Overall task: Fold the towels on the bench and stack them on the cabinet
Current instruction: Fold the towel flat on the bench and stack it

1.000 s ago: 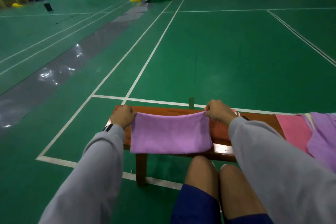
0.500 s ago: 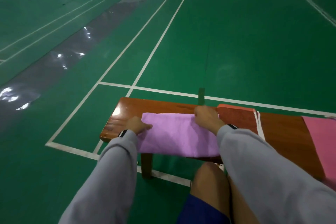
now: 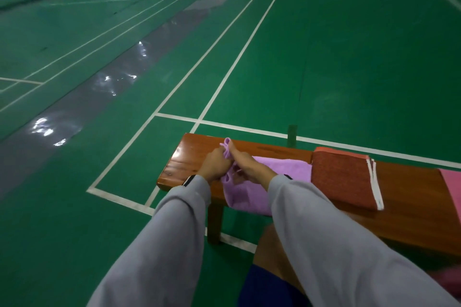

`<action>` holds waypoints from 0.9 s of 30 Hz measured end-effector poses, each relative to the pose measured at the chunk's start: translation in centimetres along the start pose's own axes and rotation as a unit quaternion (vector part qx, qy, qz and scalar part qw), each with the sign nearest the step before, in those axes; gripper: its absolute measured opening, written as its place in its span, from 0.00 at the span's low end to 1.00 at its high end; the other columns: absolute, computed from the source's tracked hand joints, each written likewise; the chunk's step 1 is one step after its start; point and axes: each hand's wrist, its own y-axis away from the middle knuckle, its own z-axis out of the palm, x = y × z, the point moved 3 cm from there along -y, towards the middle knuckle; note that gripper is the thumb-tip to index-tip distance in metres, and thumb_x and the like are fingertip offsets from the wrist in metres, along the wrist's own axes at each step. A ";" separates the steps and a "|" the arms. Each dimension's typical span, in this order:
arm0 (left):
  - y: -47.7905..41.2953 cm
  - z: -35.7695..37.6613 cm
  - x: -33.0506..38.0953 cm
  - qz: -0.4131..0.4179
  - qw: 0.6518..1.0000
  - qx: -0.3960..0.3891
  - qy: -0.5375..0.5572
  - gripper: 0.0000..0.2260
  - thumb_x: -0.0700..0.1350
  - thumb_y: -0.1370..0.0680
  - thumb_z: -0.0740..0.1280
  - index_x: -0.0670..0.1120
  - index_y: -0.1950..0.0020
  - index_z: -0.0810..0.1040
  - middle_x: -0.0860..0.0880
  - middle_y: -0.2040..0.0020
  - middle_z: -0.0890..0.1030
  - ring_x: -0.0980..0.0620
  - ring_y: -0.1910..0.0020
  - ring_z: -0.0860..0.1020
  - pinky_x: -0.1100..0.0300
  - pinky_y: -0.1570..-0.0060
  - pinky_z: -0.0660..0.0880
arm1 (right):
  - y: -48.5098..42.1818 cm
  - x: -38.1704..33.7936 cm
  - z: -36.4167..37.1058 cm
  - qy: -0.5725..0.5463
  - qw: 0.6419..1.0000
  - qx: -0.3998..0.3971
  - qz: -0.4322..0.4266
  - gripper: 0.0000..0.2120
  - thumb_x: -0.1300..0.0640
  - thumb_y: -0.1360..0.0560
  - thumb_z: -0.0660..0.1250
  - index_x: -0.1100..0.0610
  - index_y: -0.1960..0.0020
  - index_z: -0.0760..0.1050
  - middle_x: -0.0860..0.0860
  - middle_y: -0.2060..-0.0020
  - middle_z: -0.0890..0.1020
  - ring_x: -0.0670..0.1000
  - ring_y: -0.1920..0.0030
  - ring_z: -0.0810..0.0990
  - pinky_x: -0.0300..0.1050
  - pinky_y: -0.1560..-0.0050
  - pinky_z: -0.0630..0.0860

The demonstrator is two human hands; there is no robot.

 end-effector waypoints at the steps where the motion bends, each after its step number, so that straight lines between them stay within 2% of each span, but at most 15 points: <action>1: -0.2 0.1 0.5 0.012 1.000 0.004 -0.004 0.07 0.44 0.19 0.63 0.43 0.51 0.79 0.43 0.57 0.84 0.46 0.61 0.84 0.47 0.59 0.84 | 0.0 -0.5 -0.2 -0.042 0.999 0.004 0.004 0.32 0.28 0.22 0.58 0.57 0.46 0.80 0.59 0.63 0.84 0.56 0.67 0.84 0.45 0.69 0.79; 3: 0.0 0.2 2.1 0.031 0.999 0.029 -0.014 0.06 0.42 0.21 0.64 0.42 0.48 0.79 0.44 0.57 0.84 0.45 0.59 0.84 0.47 0.57 0.84 | 0.4 -1.5 -0.7 -0.087 0.996 0.023 0.001 0.26 0.36 0.20 0.63 0.60 0.43 0.78 0.58 0.67 0.83 0.54 0.73 0.82 0.42 0.73 0.77; 6: 0.9 0.6 4.7 0.057 0.996 0.054 -0.039 0.03 0.40 0.22 0.64 0.43 0.52 0.78 0.47 0.62 0.80 0.46 0.62 0.79 0.56 0.63 0.76 | 0.6 -1.8 -2.0 -0.154 0.987 0.045 -0.003 0.16 0.42 0.18 0.65 0.55 0.50 0.76 0.53 0.69 0.81 0.51 0.72 0.80 0.41 0.72 0.75; 8: 1.0 1.6 5.9 0.078 0.995 0.052 -0.046 0.05 0.41 0.21 0.65 0.42 0.51 0.79 0.47 0.63 0.79 0.45 0.62 0.79 0.58 0.65 0.72 | 1.0 -1.4 -3.3 -0.167 0.984 0.054 0.005 0.16 0.41 0.19 0.65 0.53 0.54 0.75 0.55 0.67 0.81 0.53 0.69 0.80 0.44 0.68 0.77; 10: 1.4 2.9 6.9 0.085 0.995 0.032 -0.030 0.06 0.42 0.20 0.66 0.41 0.48 0.80 0.46 0.60 0.82 0.47 0.61 0.81 0.60 0.64 0.76 | 1.5 -0.5 -4.9 -0.174 0.982 0.069 0.013 0.17 0.42 0.18 0.64 0.53 0.58 0.75 0.56 0.65 0.81 0.54 0.67 0.81 0.45 0.66 0.79; 12: 1.9 4.4 7.9 0.095 0.995 0.013 -0.016 0.06 0.43 0.20 0.68 0.42 0.47 0.81 0.45 0.57 0.84 0.48 0.60 0.83 0.56 0.60 0.82 | 2.6 0.3 -6.6 -0.173 0.980 0.094 0.022 0.18 0.44 0.17 0.64 0.54 0.61 0.74 0.54 0.68 0.81 0.53 0.65 0.81 0.44 0.66 0.78; 15: 2.9 6.7 9.7 0.116 0.993 -0.014 -0.010 0.03 0.43 0.20 0.67 0.44 0.51 0.79 0.43 0.56 0.85 0.48 0.59 0.83 0.55 0.57 0.82 | 3.7 1.6 -9.3 -0.162 0.978 0.129 0.028 0.15 0.49 0.18 0.65 0.54 0.61 0.73 0.54 0.65 0.80 0.52 0.63 0.79 0.42 0.63 0.76; 17: 3.6 8.4 10.6 0.125 0.991 -0.040 -0.005 0.02 0.41 0.21 0.67 0.45 0.50 0.79 0.44 0.55 0.84 0.47 0.57 0.82 0.57 0.55 0.80 | 4.3 2.5 -10.8 -0.151 0.977 0.149 0.033 0.11 0.55 0.19 0.64 0.55 0.60 0.72 0.54 0.65 0.79 0.51 0.66 0.78 0.38 0.68 0.74; 19: 4.1 10.1 10.8 0.111 0.991 -0.073 -0.009 0.08 0.41 0.22 0.69 0.43 0.43 0.79 0.42 0.51 0.84 0.45 0.54 0.82 0.54 0.53 0.81 | 4.8 3.3 -12.2 -0.096 0.977 0.185 0.032 0.08 0.60 0.20 0.63 0.55 0.58 0.71 0.55 0.67 0.76 0.51 0.69 0.75 0.37 0.71 0.70; 21: 4.6 11.6 10.8 0.094 0.988 -0.117 -0.020 0.13 0.45 0.20 0.69 0.43 0.37 0.77 0.40 0.48 0.84 0.41 0.53 0.84 0.51 0.59 0.83 | 5.1 4.2 -13.4 -0.035 0.975 0.216 0.032 0.04 0.59 0.19 0.62 0.58 0.52 0.74 0.59 0.61 0.79 0.53 0.67 0.77 0.39 0.68 0.71; 23: 4.6 12.6 10.2 0.091 0.984 -0.147 -0.053 0.15 0.49 0.19 0.68 0.42 0.35 0.78 0.40 0.45 0.84 0.39 0.50 0.83 0.53 0.63 0.81 | 4.8 5.6 -14.3 0.068 0.972 0.222 0.042 0.14 0.51 0.18 0.63 0.62 0.43 0.79 0.62 0.48 0.84 0.58 0.56 0.82 0.44 0.58 0.76; 25: 4.1 12.6 9.4 0.096 0.982 -0.123 -0.107 0.16 0.52 0.17 0.65 0.40 0.41 0.83 0.40 0.45 0.84 0.39 0.49 0.81 0.52 0.53 0.80 | 5.0 7.0 -14.9 0.173 0.956 0.229 0.064 0.22 0.46 0.19 0.64 0.61 0.35 0.78 0.61 0.38 0.82 0.60 0.41 0.81 0.45 0.46 0.76; 27: 3.2 11.9 8.3 0.084 0.981 -0.043 -0.166 0.15 0.49 0.18 0.64 0.39 0.48 0.84 0.39 0.46 0.84 0.40 0.48 0.80 0.50 0.44 0.77 | 5.9 7.7 -14.9 0.227 0.942 0.237 0.067 0.24 0.46 0.21 0.67 0.60 0.30 0.76 0.61 0.34 0.79 0.61 0.36 0.80 0.46 0.40 0.77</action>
